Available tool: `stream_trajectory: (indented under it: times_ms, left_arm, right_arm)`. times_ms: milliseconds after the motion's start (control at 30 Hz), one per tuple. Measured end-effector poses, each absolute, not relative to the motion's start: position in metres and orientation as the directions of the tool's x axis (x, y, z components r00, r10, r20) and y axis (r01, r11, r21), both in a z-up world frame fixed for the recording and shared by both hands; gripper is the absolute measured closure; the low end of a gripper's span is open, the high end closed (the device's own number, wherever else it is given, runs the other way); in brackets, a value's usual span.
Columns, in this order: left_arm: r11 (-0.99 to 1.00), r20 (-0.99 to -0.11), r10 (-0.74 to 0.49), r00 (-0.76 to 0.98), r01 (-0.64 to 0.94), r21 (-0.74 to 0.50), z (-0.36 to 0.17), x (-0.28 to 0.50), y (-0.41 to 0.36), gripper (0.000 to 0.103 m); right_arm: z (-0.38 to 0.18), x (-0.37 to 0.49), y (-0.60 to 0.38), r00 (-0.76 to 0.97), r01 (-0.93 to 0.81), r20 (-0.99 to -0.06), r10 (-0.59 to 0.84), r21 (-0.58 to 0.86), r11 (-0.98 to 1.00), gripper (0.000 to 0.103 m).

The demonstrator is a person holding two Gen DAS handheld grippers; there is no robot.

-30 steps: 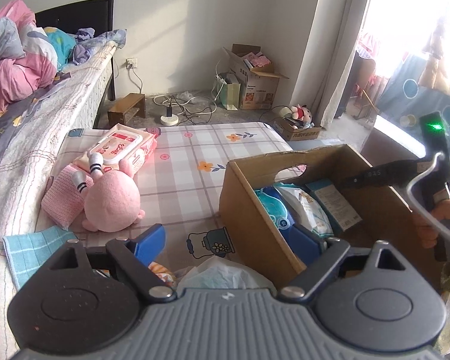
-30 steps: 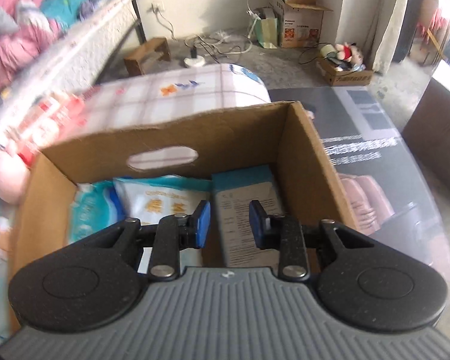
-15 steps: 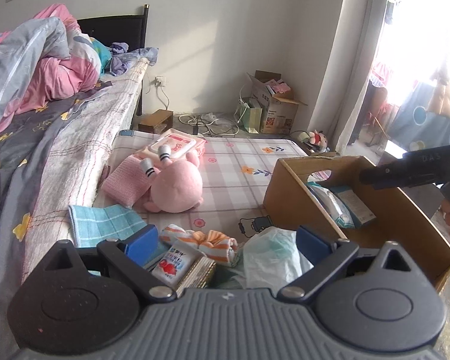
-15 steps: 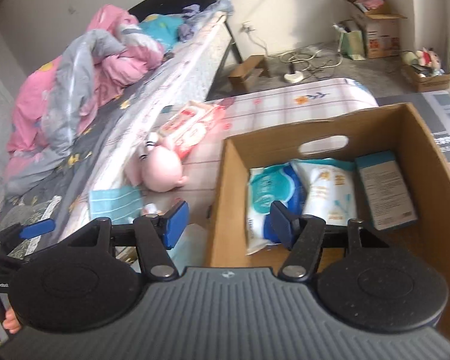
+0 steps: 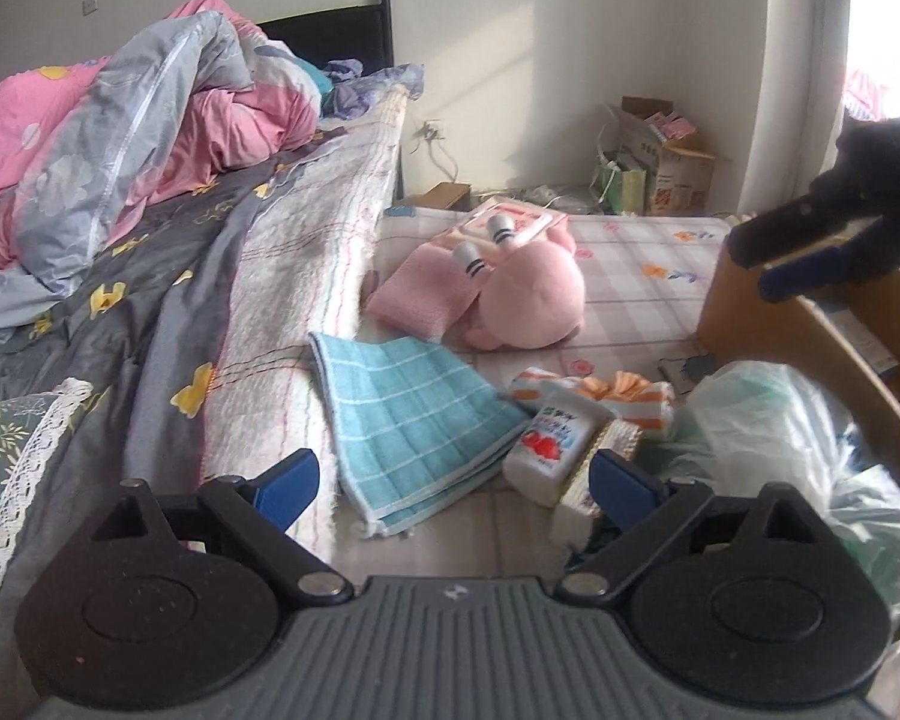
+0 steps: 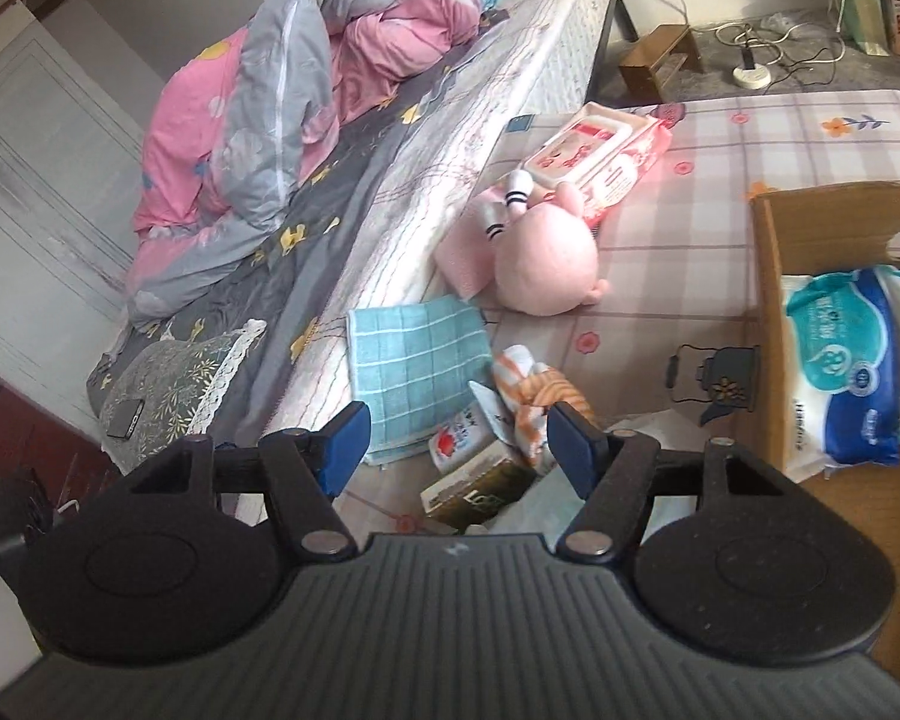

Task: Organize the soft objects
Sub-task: 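Withdraw the right gripper from the cardboard box toward the bed, then lower the open right gripper onto the pink plush toy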

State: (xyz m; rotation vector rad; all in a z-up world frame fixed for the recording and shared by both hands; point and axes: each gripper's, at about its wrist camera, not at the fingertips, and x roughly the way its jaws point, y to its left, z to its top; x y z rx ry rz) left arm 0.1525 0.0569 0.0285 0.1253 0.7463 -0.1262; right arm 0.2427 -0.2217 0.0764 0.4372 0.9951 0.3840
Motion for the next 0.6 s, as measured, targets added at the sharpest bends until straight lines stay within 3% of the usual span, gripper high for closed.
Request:
stream_trajectory:
  times_ms: [133,300,467,600]
  left_arm:
    - [0.993,-0.700,-0.018,0.714,0.096,0.072,0.016,0.174,0.071,0.021]
    - [0.999,-0.765,0.020,0.644,0.020,0.042,-0.007,0.212,0.090,0.051]
    - [0.999,-0.803,0.028,0.595,0.015,0.046,-0.022,0.231,0.091,0.056]
    - [0.999,-0.784,-0.019,0.621,0.046,0.013,-0.016,0.243,0.087,0.056]
  right_arm:
    - [0.057,0.285,-0.191,0.418,-0.140,-0.736,0.533,0.528,0.838,0.042]
    - [0.012,0.347,-0.153,0.296,-0.118,-0.788,0.540,0.531,0.839,0.051]
    - [-0.028,0.389,-0.138,0.246,-0.068,-0.830,0.500,0.500,0.863,0.058]
    - [-0.024,0.401,-0.146,0.299,-0.086,-0.810,0.505,0.504,0.859,0.058]
